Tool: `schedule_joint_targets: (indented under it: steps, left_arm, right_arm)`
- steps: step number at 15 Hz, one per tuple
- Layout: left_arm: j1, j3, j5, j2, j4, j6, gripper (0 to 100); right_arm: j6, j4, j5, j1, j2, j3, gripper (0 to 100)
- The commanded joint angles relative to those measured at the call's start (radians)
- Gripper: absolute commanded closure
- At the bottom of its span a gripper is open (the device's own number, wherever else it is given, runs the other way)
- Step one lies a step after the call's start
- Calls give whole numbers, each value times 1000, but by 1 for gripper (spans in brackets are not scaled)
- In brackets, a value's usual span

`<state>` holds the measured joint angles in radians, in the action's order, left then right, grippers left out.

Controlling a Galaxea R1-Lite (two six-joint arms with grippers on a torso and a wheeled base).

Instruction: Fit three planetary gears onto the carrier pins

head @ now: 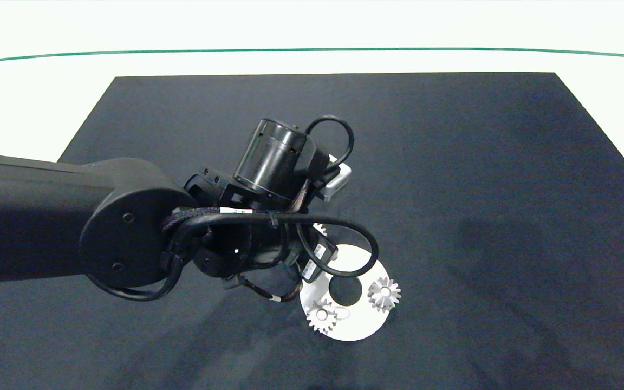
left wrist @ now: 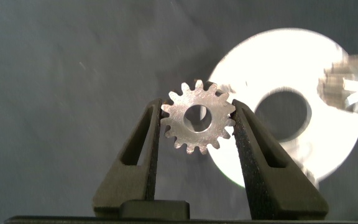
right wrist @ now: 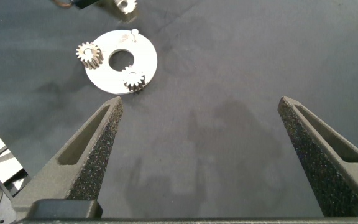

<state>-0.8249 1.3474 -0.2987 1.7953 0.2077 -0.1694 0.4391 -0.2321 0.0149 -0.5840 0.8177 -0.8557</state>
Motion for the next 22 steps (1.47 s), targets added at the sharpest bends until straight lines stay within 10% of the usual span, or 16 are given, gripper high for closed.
schedule_joint_targets:
  steps: [1,22]
  left_arm:
    - [-10,1,-2,-2,7,1,96]
    - [-28,36,-2,64,-11,-16,96]
  right_arm:
    - [3,-1,0,0,-3,0,0]
    - [3,-1,0,-2,-9,-2,0]
